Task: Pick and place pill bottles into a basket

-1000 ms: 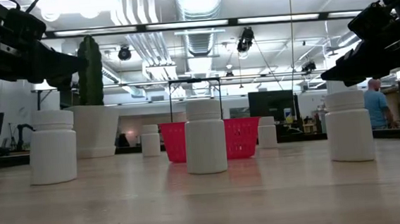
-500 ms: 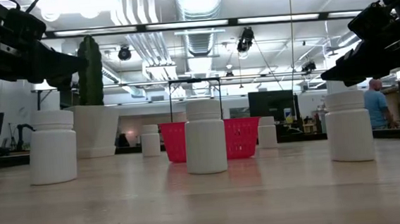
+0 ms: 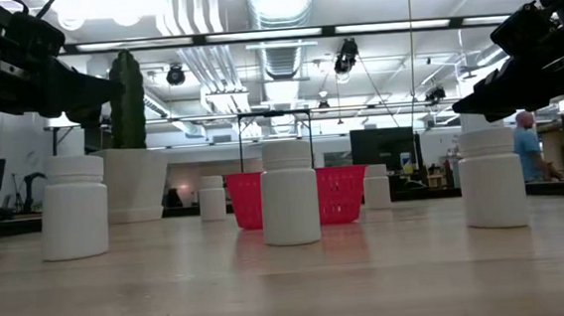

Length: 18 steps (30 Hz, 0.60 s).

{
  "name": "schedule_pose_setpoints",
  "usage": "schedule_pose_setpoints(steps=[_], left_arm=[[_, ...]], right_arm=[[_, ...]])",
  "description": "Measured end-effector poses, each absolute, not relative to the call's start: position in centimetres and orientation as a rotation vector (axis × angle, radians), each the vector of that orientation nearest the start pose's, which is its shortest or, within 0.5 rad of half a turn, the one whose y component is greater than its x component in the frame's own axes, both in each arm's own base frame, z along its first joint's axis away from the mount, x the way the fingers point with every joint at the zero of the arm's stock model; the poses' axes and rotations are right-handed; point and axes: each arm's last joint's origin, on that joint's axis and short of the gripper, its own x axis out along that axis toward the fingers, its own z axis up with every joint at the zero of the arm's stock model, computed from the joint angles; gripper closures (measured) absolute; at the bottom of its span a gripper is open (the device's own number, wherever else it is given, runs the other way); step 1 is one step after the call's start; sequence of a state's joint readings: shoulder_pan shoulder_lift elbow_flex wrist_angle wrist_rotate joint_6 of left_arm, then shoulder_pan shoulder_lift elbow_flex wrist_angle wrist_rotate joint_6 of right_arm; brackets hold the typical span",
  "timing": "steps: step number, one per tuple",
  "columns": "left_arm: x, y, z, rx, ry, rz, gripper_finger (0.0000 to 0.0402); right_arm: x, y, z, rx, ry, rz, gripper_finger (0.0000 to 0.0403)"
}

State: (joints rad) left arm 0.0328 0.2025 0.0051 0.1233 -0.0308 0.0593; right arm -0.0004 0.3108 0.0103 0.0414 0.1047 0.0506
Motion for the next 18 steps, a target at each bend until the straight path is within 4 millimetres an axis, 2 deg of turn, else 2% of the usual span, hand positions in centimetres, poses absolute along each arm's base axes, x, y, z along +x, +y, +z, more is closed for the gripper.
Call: schedule_pose_setpoints(steps=[14, 18], left_arm=[[10.97, 0.45, 16.03, 0.059, 0.076, 0.061, 0.0402], [10.97, 0.45, 16.01, 0.059, 0.077, 0.061, 0.0402]], right_arm=[[11.37, -0.31, 14.42, 0.037, 0.256, -0.111, 0.0394], [11.37, -0.31, 14.44, -0.103, 0.263, -0.093, 0.0394]])
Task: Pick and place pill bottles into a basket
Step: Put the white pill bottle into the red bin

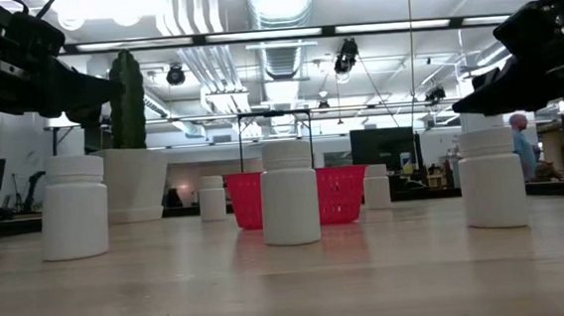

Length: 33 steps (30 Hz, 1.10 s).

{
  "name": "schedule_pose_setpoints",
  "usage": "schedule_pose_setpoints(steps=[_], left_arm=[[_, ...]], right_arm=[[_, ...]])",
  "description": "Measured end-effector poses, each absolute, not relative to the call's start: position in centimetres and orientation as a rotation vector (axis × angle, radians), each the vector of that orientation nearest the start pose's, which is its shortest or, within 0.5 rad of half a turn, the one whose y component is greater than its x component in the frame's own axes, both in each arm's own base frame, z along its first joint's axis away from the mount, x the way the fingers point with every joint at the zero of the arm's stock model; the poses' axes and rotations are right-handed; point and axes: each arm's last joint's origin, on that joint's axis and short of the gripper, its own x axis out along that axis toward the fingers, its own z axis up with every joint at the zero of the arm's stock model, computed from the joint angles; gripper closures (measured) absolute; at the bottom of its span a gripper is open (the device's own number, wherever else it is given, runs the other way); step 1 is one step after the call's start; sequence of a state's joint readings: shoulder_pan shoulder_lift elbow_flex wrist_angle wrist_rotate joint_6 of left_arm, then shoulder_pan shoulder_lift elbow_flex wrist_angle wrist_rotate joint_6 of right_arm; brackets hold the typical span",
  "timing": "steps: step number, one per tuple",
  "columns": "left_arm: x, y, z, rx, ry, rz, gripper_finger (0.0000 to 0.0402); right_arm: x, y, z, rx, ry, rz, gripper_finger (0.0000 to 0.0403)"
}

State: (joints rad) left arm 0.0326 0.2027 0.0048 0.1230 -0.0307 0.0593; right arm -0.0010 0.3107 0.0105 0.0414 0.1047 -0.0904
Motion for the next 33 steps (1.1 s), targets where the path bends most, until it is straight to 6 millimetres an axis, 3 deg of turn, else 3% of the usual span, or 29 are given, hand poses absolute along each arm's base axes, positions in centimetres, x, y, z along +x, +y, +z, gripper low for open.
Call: schedule_pose_setpoints(steps=[8, 15, 19, 26, 33], left_arm=[[10.97, 0.45, 16.02, 0.059, 0.076, 0.061, 0.0402], [10.98, 0.46, 16.07, 0.066, 0.071, 0.064, 0.0402], [10.98, 0.46, 16.05, 0.065, 0.074, 0.064, 0.0402], [10.98, 0.46, 16.04, 0.072, 0.074, 0.065, 0.0402], [10.98, 0.47, 16.04, 0.454, 0.087, 0.051, 0.0402]], right_arm=[[11.37, -0.31, 14.42, -0.411, 0.277, -0.052, 0.0394], [11.37, -0.30, 14.43, -0.474, 0.279, -0.042, 0.0394], [11.37, -0.30, 14.42, -0.345, 0.274, -0.060, 0.0394], [11.37, -0.30, 14.43, 0.119, 0.251, -0.121, 0.0394], [11.38, -0.30, 14.43, 0.143, 0.249, -0.124, 0.0394]])
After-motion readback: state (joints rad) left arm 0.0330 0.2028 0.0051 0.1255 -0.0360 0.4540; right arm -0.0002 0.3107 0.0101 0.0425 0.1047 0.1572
